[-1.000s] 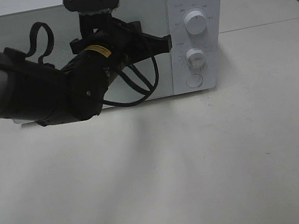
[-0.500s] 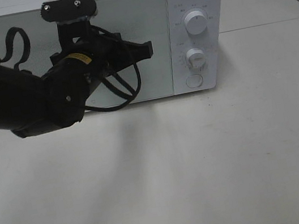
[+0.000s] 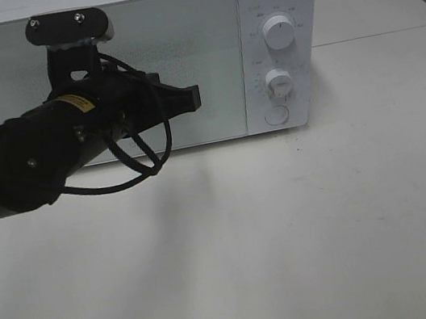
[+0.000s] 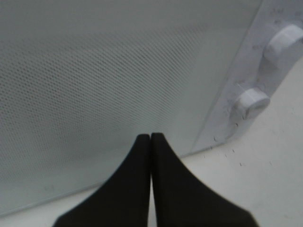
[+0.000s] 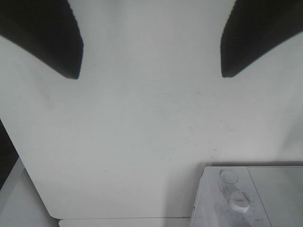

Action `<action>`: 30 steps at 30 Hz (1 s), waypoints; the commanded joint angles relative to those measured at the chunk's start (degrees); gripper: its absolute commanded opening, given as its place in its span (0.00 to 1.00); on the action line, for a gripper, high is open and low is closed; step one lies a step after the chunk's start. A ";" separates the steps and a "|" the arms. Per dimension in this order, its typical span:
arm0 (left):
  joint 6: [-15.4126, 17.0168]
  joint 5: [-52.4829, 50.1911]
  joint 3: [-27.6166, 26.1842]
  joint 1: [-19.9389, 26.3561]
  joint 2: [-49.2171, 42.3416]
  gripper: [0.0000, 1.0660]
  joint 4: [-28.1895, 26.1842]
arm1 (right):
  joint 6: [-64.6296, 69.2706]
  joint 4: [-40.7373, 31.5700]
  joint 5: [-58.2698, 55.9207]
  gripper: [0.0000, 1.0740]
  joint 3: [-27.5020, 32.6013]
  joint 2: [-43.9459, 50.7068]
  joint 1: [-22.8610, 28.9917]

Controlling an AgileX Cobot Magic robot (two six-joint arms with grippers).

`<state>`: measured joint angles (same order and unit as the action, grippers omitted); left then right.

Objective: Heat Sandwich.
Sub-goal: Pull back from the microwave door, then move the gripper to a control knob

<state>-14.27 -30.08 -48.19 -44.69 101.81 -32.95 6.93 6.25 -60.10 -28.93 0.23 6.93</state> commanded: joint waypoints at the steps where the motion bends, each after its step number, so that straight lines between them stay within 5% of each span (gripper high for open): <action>1: -1.09 9.68 0.17 -0.11 -2.12 0.12 -0.29 | -0.52 0.17 0.57 0.71 0.00 1.55 -0.29; 4: -1.38 15.99 0.17 -0.11 -2.92 0.39 -0.40 | -0.52 0.17 0.57 0.71 0.00 1.55 -0.29; 5: -1.38 15.99 0.17 -0.11 -2.92 0.39 -0.40 | -0.52 0.17 0.57 0.71 0.00 1.55 -0.29; 6: -1.38 19.94 0.17 -0.11 -3.55 0.67 -0.46 | -0.52 0.17 0.57 0.71 0.00 1.55 -0.29; 7: -1.38 22.40 0.17 -0.11 -3.90 0.83 -0.46 | -0.52 0.17 0.57 0.71 0.00 1.55 -0.29; 9: -1.60 27.04 0.17 -0.11 -4.98 0.97 0.97 | -0.52 0.17 0.57 0.71 0.00 1.55 -0.29; 22: -0.97 41.37 0.17 1.20 -14.84 0.95 9.34 | -0.52 0.17 0.57 0.71 0.00 1.55 -0.29; 30: 1.83 58.21 0.11 13.58 -22.23 0.95 9.45 | -0.52 0.17 0.57 0.71 0.00 1.55 -0.29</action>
<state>-13.06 23.78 -48.07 -33.00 81.25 -23.61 6.59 6.25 -60.10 -28.93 0.23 6.93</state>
